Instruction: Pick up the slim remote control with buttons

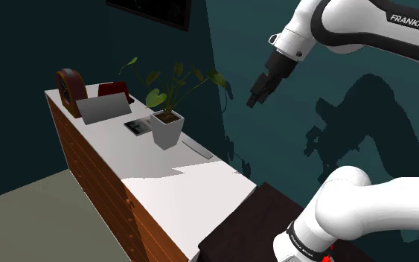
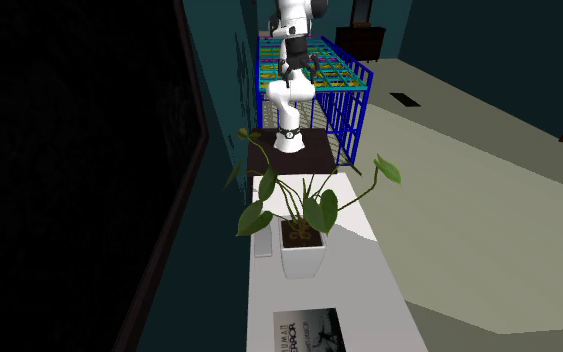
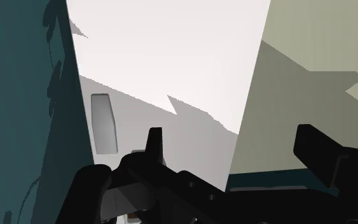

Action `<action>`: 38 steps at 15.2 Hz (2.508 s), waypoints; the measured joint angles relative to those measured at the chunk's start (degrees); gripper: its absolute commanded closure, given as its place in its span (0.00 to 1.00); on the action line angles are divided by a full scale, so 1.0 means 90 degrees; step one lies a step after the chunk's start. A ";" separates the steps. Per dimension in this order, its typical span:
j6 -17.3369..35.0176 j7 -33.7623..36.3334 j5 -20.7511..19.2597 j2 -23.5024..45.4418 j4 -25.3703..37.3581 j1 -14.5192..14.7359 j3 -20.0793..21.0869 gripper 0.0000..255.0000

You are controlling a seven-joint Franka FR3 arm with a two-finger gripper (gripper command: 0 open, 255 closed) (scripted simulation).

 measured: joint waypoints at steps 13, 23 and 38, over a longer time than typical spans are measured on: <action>0.2003 -0.0397 -0.0176 0.1941 -0.0392 -0.0097 -0.0173 0.00; 0.3476 -0.0757 -0.0211 0.4212 0.0129 -0.0169 -0.0385 0.00; 0.4647 -0.1176 -0.0028 0.7930 0.2272 -0.0397 -0.0513 0.00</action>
